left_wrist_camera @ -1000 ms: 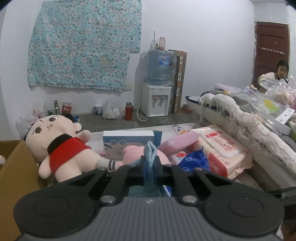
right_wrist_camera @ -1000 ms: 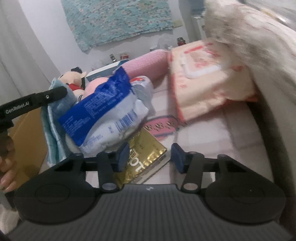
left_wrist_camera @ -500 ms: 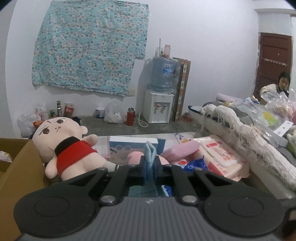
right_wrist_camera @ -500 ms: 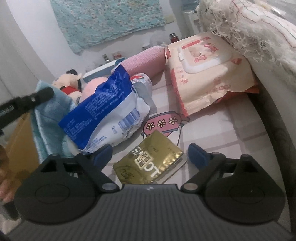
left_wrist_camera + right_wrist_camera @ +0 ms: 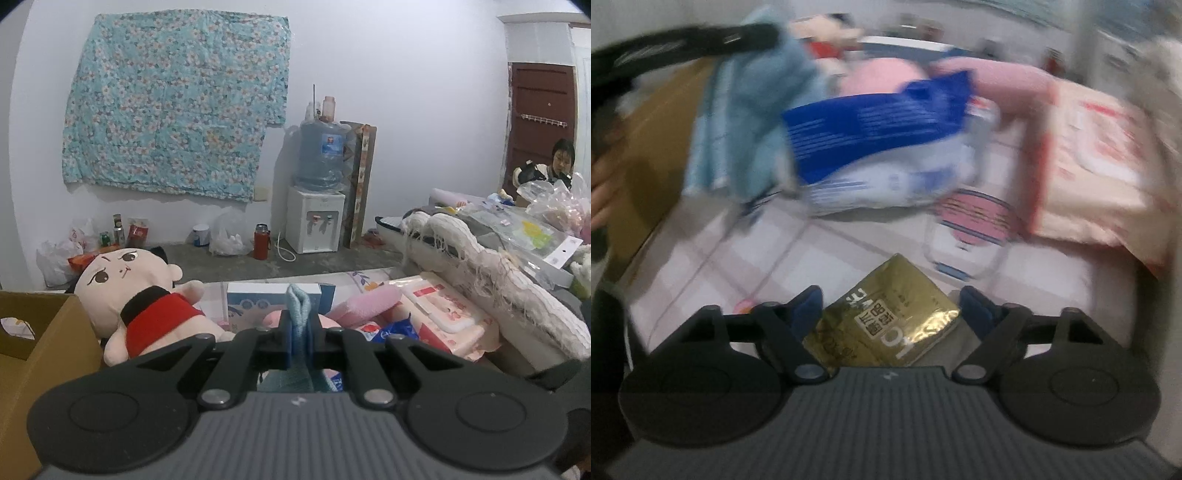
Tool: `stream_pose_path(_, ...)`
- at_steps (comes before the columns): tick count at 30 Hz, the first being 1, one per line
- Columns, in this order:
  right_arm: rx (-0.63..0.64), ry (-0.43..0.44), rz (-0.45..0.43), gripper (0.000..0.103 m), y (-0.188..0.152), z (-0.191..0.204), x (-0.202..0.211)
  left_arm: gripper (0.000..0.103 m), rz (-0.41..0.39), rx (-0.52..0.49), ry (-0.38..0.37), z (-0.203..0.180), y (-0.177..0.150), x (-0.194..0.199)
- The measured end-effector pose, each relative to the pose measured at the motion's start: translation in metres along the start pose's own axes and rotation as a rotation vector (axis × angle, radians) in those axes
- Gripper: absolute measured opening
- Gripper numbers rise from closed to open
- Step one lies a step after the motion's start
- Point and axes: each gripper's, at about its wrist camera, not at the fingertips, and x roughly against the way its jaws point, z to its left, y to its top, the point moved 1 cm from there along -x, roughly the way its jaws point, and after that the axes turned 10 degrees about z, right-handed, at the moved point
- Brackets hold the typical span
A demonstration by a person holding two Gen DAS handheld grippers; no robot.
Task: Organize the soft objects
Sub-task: 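Lift the towel with the left tool while the right tool grasps and lifts the gold packet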
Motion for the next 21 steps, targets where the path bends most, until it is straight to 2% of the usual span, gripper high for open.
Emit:
stream_pose_path(1,-0.053,-0.018,0.005,0.087,0.000,-0.002,0.001,0.008,-0.003,0.001,0.002,0.000,0.000,0.000)
stream_pose_path(4,-0.155,0.016,0.009,0.093,-0.007,0.002,0.002,0.008,-0.002,0.007,0.000,0.000,0.000,0.001)
stream_pose_path(6,-0.201,-0.031,0.018,0.102,-0.009,0.007,0.000,0.008,0.000,0.016,-0.005,0.001,0.000,0.002)
stream_pose_path(8,-0.226,-0.074,0.008,0.102,-0.011,0.012,-0.002,0.008,-0.003,0.015,0.002,0.000,0.000,0.003)
stream_pose_path(10,-0.248,-0.121,-0.017,0.091,-0.016,0.016,-0.002,0.008,-0.010,0.011,0.006,-0.001,0.000,0.004)
stream_pose_path(11,-0.257,-0.146,-0.045,0.073,-0.018,0.018,0.000,0.008,-0.016,0.008,0.006,-0.002,0.000,0.005)
stream_pose_path(15,-0.363,-0.120,-0.098,0.066,-0.027,0.017,0.006,0.008,-0.035,-0.015,-0.001,-0.006,-0.002,0.011)
stream_pose_path(18,-0.408,-0.072,-0.163,0.065,-0.039,0.022,0.016,0.007,-0.047,-0.025,0.000,-0.008,-0.002,0.018)
stream_pose_path(21,-0.426,-0.016,-0.264,0.066,-0.050,0.033,0.036,0.007,-0.082,-0.036,0.004,-0.009,0.000,0.035)
